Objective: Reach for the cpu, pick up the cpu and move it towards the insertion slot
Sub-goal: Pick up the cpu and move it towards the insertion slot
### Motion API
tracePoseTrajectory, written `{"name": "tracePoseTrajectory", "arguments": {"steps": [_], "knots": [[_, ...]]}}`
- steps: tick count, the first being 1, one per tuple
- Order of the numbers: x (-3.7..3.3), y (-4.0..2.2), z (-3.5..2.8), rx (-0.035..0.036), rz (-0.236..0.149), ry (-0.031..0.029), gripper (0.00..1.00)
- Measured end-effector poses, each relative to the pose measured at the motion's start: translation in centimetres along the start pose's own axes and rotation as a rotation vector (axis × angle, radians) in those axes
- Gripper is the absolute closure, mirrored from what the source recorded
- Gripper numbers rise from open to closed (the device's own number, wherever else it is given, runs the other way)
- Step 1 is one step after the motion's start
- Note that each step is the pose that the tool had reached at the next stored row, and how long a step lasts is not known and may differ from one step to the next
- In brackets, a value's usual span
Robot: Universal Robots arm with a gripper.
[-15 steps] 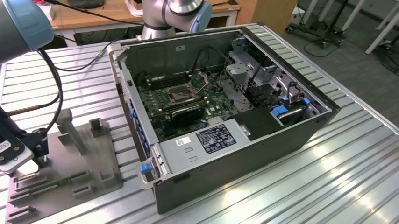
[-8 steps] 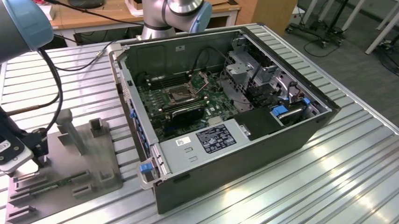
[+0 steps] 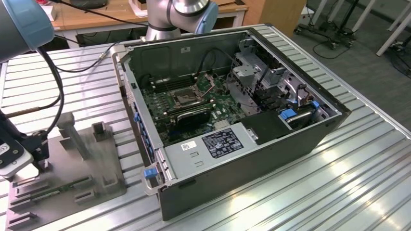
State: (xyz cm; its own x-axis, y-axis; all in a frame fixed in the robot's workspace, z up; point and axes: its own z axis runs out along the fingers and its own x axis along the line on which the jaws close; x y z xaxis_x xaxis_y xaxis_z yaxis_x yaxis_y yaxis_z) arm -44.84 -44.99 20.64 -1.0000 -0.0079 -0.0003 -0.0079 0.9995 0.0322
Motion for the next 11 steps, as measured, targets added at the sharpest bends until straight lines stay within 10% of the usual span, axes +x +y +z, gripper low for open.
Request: {"name": "tracePoseTrajectory", "arguments": {"steps": [11], "knots": [[0.0,0.0,-0.22,0.0001,0.0,0.0001,0.45]]}}
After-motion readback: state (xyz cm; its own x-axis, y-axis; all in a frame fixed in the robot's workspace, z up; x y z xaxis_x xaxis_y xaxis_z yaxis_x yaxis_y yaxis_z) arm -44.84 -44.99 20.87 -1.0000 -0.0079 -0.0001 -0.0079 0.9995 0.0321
